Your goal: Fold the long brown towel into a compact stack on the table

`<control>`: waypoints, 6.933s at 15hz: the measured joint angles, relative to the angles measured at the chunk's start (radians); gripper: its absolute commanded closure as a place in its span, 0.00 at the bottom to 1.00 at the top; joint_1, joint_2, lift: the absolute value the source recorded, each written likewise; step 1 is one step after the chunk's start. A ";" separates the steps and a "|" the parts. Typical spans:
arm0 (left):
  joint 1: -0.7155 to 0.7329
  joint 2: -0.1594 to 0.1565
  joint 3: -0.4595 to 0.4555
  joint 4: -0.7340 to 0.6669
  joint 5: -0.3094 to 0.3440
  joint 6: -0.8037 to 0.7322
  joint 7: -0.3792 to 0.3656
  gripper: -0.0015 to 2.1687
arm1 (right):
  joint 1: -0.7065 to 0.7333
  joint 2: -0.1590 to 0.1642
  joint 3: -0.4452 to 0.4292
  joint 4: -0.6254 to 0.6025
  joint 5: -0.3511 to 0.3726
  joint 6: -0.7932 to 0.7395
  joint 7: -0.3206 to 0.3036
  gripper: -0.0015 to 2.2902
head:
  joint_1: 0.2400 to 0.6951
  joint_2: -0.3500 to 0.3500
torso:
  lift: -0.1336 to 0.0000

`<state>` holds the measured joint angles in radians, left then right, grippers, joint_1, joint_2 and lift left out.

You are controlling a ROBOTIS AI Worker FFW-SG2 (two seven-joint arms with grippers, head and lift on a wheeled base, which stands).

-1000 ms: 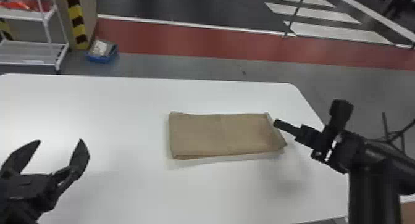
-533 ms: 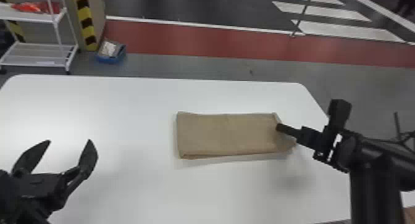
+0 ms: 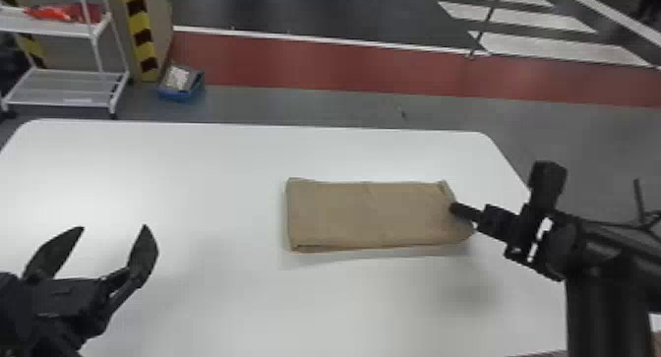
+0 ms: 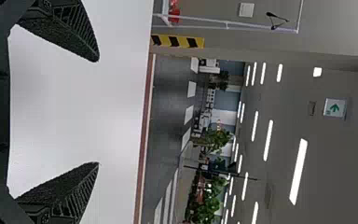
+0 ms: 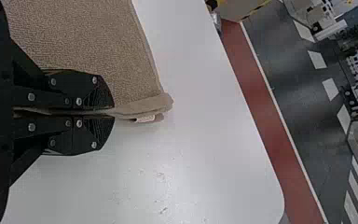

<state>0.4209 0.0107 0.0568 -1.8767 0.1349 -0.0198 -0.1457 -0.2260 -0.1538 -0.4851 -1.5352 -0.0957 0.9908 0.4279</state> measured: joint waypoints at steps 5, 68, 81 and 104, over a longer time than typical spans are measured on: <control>0.002 0.000 0.000 -0.002 0.002 -0.002 -0.004 0.04 | 0.020 0.006 -0.074 -0.203 -0.143 0.104 -0.010 0.74 | 1.00 0.21 | 0.08; 0.013 -0.004 0.011 0.007 0.013 -0.012 -0.020 0.04 | 0.349 0.117 0.565 -0.521 0.109 0.013 0.294 0.85 | 1.00 0.81 | 0.08; 0.022 -0.004 0.018 0.008 0.021 -0.027 -0.020 0.04 | 0.394 0.107 0.465 -0.559 0.112 0.034 0.390 0.85 | 1.00 0.76 | 0.08; 0.026 -0.003 0.030 0.005 0.023 -0.030 -0.020 0.04 | -0.076 0.153 0.530 0.032 0.189 -0.091 0.150 0.85 | 1.00 0.70 | 0.08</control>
<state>0.4465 0.0076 0.0868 -1.8714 0.1580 -0.0500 -0.1656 -0.3020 -0.0003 0.0445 -1.5028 0.0932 0.8999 0.5781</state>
